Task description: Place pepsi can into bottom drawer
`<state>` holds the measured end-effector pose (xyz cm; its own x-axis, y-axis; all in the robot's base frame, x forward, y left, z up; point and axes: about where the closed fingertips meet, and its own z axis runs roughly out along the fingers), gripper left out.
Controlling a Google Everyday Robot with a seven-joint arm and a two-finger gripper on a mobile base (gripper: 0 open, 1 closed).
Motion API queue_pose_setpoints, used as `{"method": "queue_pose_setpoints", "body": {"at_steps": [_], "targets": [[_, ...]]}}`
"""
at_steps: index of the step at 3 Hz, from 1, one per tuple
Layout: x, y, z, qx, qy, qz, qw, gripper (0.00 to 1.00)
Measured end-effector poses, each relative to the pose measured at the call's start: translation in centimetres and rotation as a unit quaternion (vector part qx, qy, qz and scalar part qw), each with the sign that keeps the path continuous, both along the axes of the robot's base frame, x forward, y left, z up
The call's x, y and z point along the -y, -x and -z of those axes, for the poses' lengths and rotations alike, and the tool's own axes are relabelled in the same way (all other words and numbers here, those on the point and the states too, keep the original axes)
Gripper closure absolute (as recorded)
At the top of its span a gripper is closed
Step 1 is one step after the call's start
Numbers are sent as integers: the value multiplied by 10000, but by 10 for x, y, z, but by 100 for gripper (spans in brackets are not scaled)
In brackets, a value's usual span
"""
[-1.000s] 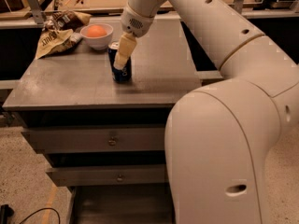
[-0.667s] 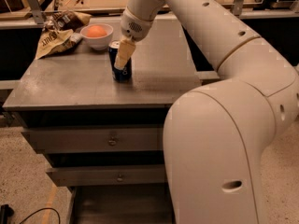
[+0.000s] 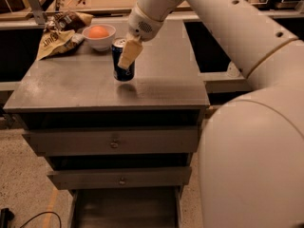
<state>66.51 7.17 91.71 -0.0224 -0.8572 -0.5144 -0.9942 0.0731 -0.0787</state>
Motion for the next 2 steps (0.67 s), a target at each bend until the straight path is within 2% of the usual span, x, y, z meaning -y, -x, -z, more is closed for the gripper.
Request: {"method": "queue_pose_setpoints", "body": {"at_steps": [1,2], "targets": [[4,70,-56,194,-507,-42,9985,100],[4,69,-55,185,-505,-45,9985,100]]}}
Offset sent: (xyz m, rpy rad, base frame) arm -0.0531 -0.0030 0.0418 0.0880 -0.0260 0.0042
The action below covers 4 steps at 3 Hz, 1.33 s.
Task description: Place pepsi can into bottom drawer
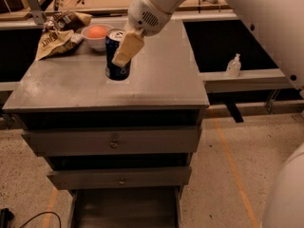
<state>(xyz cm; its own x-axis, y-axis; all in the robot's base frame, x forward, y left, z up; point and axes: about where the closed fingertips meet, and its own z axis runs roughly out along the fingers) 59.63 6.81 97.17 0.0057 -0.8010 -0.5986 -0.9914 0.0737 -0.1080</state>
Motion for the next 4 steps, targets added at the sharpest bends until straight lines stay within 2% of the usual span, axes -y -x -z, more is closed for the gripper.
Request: {"method": "queue_pose_setpoints", "body": {"at_steps": [1,2,3,4], "targets": [[-3,3,2,-48,-101,-19,9999,100],[-13,32,2,-289,-432,42,9986,100],[-27,74,21,-773,-682,94,9946,100],[-39,109,52,-1097,-653,63,9918,100]]}}
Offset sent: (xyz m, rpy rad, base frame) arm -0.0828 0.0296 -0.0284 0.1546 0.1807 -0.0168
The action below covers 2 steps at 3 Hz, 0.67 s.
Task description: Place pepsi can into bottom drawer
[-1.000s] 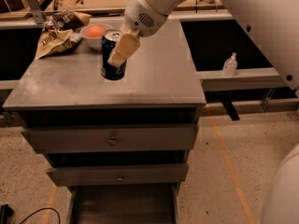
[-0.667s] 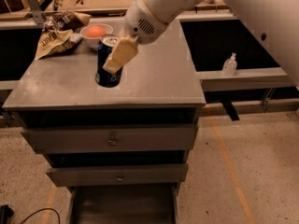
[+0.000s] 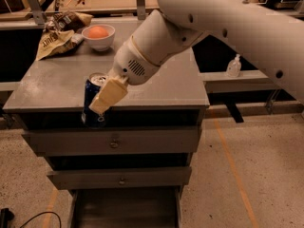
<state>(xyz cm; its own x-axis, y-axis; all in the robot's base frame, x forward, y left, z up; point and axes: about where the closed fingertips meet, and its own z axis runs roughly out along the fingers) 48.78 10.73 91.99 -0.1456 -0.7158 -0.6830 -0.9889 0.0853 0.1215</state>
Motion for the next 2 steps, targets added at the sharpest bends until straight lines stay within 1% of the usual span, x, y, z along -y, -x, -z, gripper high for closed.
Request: {"method": "queue_pose_setpoints", "body": {"at_steps": [1,2], "targets": [[-3,47,54,-30,343,50,9994,100],[-3,47,54,-31,344,48,9994,100]]}}
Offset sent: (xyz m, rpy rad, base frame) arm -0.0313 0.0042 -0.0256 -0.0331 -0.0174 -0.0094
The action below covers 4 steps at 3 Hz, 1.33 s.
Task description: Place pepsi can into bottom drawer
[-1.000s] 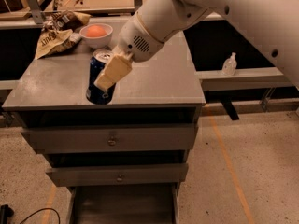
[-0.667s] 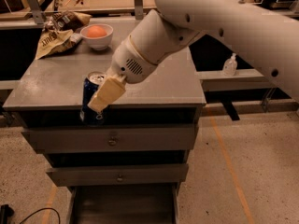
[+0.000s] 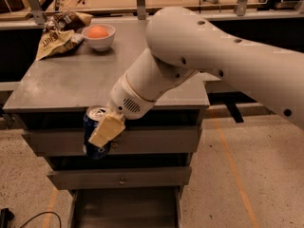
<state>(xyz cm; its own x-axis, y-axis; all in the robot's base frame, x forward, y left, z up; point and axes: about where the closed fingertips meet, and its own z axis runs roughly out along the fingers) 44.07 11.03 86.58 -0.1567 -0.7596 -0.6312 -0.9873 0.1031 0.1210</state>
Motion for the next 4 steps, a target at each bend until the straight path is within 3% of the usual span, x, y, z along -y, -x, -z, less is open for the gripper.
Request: {"method": "queue_pose_setpoints", "body": {"at_steps": [1,2,3,4], "targets": [[0,9,15,70,-79,211,9997,100],[2,33,54,267,21,639,9976,100],[5,45,117,296,305,1011,9940,100],[9,42,132,350,316,1253,9910,100]]}}
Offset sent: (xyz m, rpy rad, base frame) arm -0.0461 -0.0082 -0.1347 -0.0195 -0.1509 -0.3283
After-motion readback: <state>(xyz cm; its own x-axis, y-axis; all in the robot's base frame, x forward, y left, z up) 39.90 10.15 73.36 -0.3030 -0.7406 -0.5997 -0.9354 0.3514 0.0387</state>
